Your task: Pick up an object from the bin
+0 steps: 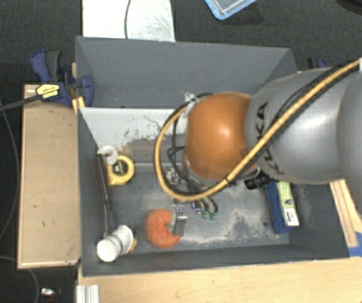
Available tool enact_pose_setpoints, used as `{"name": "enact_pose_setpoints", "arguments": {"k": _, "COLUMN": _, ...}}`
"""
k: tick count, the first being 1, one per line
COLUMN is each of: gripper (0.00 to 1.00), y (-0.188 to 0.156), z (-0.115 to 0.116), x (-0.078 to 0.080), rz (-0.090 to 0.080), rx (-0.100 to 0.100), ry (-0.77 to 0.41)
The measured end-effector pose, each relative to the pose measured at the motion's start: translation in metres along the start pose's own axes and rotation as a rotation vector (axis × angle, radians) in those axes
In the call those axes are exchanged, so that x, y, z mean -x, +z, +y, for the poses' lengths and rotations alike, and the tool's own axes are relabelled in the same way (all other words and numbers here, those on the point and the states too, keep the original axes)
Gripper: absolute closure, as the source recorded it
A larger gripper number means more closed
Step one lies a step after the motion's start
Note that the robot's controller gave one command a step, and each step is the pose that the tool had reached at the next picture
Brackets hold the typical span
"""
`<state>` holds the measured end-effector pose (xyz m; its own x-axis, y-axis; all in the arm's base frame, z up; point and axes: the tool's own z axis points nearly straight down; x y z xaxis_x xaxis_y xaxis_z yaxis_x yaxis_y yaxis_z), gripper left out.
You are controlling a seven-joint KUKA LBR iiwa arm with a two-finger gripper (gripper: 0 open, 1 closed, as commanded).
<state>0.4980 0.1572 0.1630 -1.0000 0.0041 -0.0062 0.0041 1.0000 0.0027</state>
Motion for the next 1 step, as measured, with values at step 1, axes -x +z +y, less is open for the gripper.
{"name": "enact_pose_setpoints", "arguments": {"k": 1, "gripper": 0.00, "y": 0.0188, "z": 0.0126, "x": -0.0148, "rz": -0.003, "rx": -0.001, "ry": -0.184}}
